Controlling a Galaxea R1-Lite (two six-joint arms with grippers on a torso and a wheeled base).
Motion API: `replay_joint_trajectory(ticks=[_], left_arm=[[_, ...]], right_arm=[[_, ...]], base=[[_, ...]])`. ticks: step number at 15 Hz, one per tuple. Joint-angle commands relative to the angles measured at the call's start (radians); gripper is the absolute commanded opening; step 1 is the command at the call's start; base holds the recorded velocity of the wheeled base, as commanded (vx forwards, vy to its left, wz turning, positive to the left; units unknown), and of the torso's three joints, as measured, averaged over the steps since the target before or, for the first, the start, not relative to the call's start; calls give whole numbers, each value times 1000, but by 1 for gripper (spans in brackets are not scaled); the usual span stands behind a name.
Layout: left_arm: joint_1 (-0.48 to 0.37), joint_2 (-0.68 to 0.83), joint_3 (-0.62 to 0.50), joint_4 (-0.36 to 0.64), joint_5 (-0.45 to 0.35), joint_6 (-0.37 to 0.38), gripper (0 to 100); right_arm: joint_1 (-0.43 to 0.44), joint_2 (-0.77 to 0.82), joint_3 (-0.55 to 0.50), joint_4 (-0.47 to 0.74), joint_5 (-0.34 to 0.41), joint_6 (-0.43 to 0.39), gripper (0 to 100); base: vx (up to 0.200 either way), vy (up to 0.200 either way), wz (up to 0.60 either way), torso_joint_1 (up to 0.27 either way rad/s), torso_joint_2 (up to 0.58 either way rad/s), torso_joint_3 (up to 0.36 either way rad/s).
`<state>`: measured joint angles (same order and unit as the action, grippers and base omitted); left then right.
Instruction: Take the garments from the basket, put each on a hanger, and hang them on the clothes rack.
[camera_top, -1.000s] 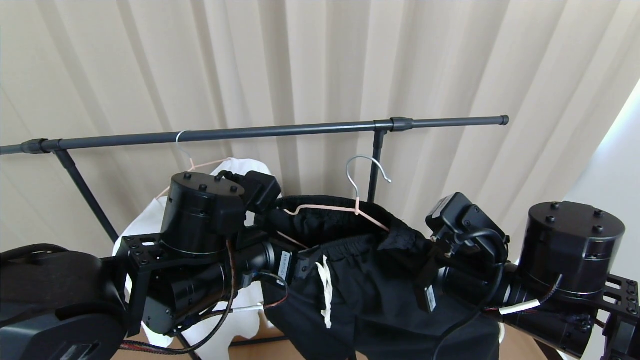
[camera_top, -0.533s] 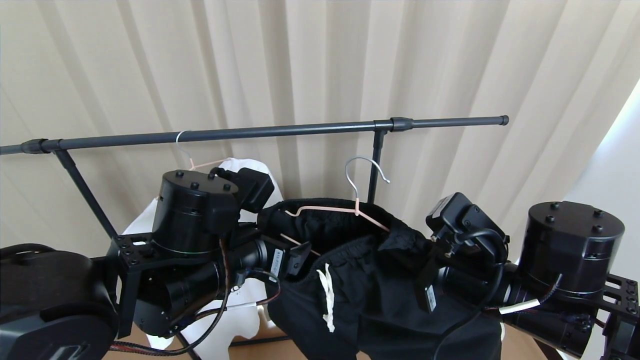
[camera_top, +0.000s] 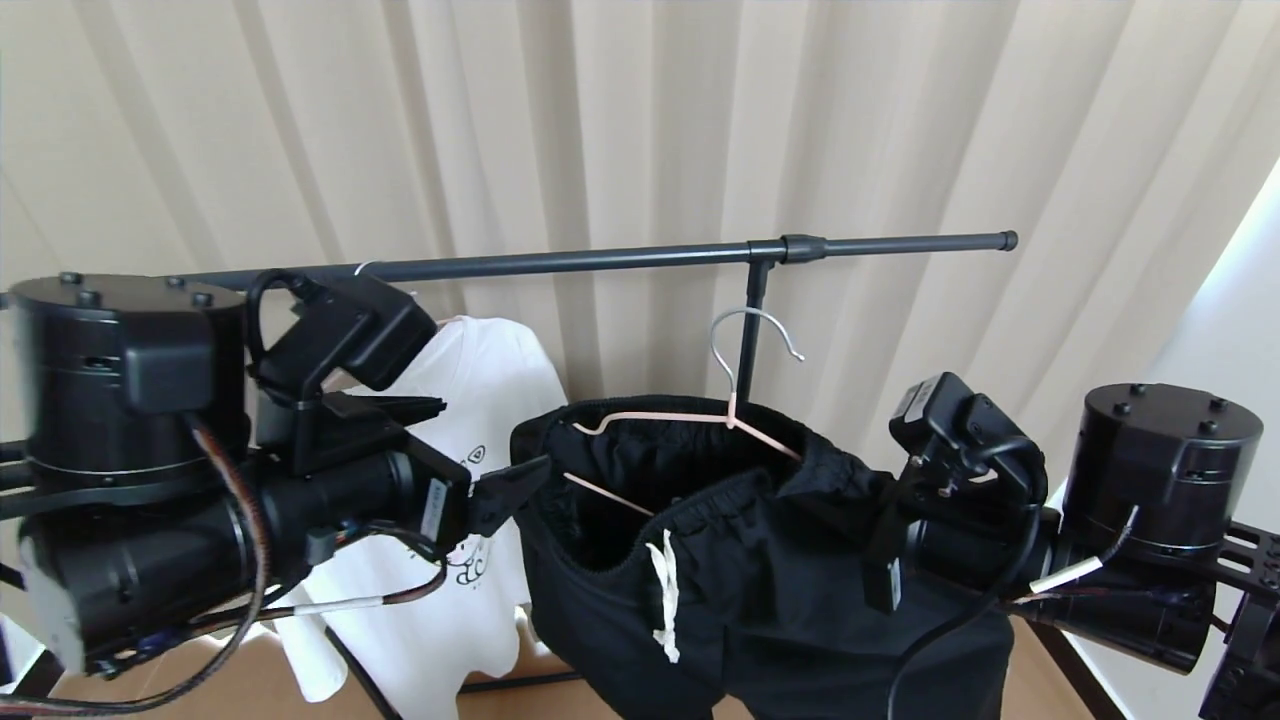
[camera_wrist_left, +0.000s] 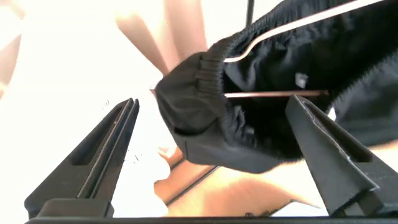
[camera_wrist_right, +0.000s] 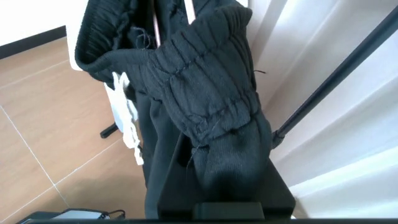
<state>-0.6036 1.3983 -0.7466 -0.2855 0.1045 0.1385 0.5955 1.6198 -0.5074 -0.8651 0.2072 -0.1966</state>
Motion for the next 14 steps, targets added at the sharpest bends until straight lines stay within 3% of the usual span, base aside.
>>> replay_joint_trajectory(ticks=[1, 3, 5, 6, 7, 9, 12, 14], left_arm=[[53, -133, -36, 117, -95, 7, 100], [96, -159, -85, 223, -193, 35, 100], [177, -148, -148, 344, -324, 148, 100], [188, -133, -172, 396, -336, 193, 100], [194, -110, -215, 486, -338, 274, 100], [205, -68, -249, 565, -335, 429, 100], [174, -7, -247, 566, -331, 590, 100], [93, 34, -255, 559, -331, 599, 100]], right_arm=[[-57, -14, 12, -8, 70, 0, 0], [-112, -9, 32, -60, 175, 0, 0], [-171, -6, 64, -101, 317, -1, 0], [-184, -8, 66, -104, 354, -1, 0], [-206, -9, 66, -104, 408, -1, 0], [-229, -8, 67, -104, 486, -3, 0], [-266, -12, 86, -106, 603, -6, 0], [-276, -14, 92, -106, 623, -7, 0]], base=[[0, 0, 0, 0, 0, 0], [0, 0, 0, 0, 0, 0], [0, 0, 0, 0, 0, 0], [0, 0, 0, 0, 0, 0], [0, 0, 0, 0, 0, 0], [0, 0, 0, 0, 0, 0], [0, 0, 0, 0, 0, 0], [0, 0, 0, 0, 0, 0]])
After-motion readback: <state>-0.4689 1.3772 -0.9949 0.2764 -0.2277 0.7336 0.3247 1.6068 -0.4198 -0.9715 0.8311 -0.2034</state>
